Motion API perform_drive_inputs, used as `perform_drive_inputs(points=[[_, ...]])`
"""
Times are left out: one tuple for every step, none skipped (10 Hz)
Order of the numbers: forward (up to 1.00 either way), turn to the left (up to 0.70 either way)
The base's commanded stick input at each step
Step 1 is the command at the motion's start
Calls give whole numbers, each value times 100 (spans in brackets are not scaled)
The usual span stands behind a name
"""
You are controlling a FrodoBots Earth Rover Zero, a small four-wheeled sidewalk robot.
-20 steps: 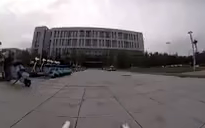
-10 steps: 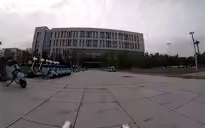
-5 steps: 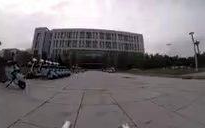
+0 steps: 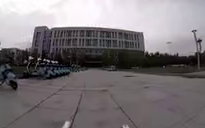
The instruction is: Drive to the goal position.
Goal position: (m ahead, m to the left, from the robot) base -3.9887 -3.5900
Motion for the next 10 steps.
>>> perform_drive_inputs(points=[[70,0],[70,0],[70,0],[70,0],[70,0],[70,0],[70,0],[70,0],[70,0],[70,0]])
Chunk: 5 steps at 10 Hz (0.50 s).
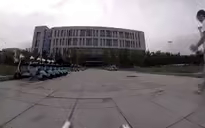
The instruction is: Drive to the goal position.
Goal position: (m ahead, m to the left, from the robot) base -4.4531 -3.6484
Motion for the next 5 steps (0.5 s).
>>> perform_drive_inputs(points=[[70,0],[70,0],[70,0],[70,0],[70,0]])
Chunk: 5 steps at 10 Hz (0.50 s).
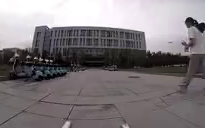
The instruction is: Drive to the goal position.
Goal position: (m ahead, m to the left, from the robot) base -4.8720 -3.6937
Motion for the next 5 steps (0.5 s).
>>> perform_drive_inputs(points=[[70,0],[70,0],[70,16],[70,35],[70,26]])
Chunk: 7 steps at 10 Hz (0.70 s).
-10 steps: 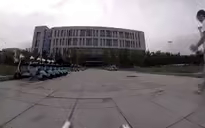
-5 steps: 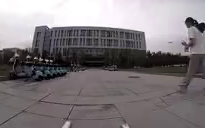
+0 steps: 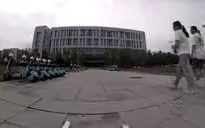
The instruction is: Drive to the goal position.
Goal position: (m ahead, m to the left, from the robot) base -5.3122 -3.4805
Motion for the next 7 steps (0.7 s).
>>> perform_drive_inputs(points=[[70,10],[70,0],[70,0],[70,0],[70,0],[70,0],[70,0]])
